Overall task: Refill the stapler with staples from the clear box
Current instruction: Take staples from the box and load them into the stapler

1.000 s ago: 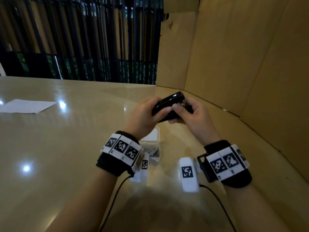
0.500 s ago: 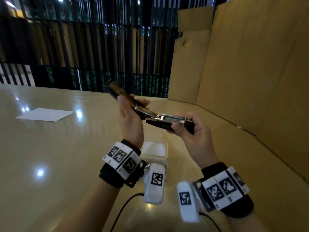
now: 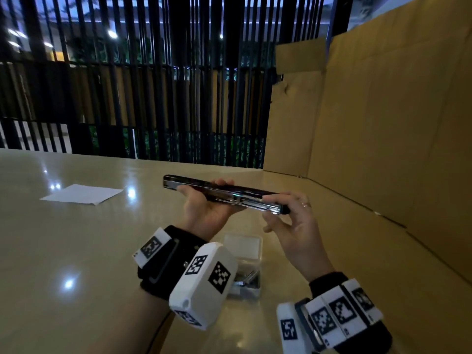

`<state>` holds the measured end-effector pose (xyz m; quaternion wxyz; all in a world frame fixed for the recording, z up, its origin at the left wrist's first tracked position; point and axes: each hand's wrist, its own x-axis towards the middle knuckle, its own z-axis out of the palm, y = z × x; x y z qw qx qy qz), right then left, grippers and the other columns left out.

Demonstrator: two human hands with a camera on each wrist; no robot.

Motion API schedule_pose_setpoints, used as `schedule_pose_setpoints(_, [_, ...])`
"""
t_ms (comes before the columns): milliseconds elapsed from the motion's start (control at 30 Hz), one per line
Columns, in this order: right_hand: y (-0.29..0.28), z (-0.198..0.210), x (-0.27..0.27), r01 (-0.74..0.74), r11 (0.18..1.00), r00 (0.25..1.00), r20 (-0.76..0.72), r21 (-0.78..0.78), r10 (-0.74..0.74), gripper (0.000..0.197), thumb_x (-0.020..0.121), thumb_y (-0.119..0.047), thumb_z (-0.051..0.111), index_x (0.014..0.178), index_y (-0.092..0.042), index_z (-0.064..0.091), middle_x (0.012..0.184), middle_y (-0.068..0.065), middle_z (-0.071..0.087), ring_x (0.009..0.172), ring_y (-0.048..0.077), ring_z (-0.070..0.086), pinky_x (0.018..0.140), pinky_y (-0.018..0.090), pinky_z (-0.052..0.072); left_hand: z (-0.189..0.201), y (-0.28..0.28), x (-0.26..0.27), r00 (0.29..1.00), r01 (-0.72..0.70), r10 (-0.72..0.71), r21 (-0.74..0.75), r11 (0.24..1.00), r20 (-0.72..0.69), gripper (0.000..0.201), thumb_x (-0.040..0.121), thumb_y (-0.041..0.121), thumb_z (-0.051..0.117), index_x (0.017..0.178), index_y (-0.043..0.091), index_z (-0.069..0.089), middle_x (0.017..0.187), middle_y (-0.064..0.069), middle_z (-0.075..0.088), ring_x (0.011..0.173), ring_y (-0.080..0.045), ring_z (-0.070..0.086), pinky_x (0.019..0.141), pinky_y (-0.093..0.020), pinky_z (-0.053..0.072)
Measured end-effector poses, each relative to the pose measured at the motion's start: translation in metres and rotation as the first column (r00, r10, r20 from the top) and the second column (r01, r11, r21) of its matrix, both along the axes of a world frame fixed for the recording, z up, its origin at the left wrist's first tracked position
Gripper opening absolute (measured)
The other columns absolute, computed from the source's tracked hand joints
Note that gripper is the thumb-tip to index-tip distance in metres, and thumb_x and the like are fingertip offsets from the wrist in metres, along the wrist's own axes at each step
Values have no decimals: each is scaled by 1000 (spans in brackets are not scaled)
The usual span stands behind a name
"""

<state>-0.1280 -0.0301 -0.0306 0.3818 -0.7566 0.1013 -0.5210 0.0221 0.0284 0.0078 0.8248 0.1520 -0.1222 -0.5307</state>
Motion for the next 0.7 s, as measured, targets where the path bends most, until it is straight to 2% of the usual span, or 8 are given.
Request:
schedule_pose_setpoints(133, [8,-6,7,-9,1000,1000,-25,23,9,34,85,-5,60,94,-38,60,102,3,52,81,17,60,61,21,57,-1,1,5,997,-79,79,-30,996,-10,67,89,66,8,67,12,41,55,-2,48,64,-18,49,66,-51,45])
schedule_pose_setpoints(267, [8,1,5,-82,979,995,64,187,71,27,85,-3,57,94,-28,62,101,13,62,75,13,68,73,21,58,-2,-1,0,954,-165,154,20,986,258,68,91,62,6,73,11,49,56,-2,62,71,-19,59,70,-45,51])
schedule_pose_setpoints(367, [5,8,-3,-78,958,992,117,275,47,24,86,-2,54,91,-24,62,94,6,66,74,10,70,79,23,58,-6,-7,-8,797,-312,185,130,941,575,65,97,50,6,80,11,55,74,-6,66,72,-17,65,74,-35,53])
schedule_pose_setpoints(467, [-2,13,-13,-40,952,988,157,303,-9,26,87,2,52,86,-22,61,90,3,65,70,6,70,75,17,57,-13,-5,-8,595,-409,34,266,873,803,62,98,48,5,87,14,56,68,1,68,49,-6,64,50,-19,45])
schedule_pose_setpoints(500, [-4,15,-15,-27,954,986,164,297,-24,26,88,3,51,85,-21,61,88,-1,65,70,5,70,74,16,57,-14,-5,-8,581,-394,-14,297,870,813,63,98,49,6,90,14,58,66,3,69,50,-7,61,49,-19,40])
schedule_pose_setpoints(600, [-5,12,-15,-36,952,987,163,305,-15,24,87,2,52,86,-20,62,86,-2,67,70,6,71,70,15,57,-16,-8,-14,746,-173,-91,323,931,660,69,93,58,5,111,14,54,95,-5,68,78,-17,61,63,-28,44])
schedule_pose_setpoints(633, [-4,9,-12,-65,943,986,168,326,10,23,87,2,52,86,-19,62,86,1,68,69,7,72,69,15,57,-16,-9,-18,810,-94,-92,284,954,579,70,91,62,5,111,15,53,103,-9,66,85,-21,62,68,-35,47])
schedule_pose_setpoints(700, [-3,3,-6,-142,914,979,190,381,74,21,87,2,51,88,-16,62,92,10,68,68,12,72,68,16,58,-15,-10,-22,884,26,-120,208,978,452,68,87,68,7,101,18,51,101,-13,68,89,-29,65,72,-48,49])
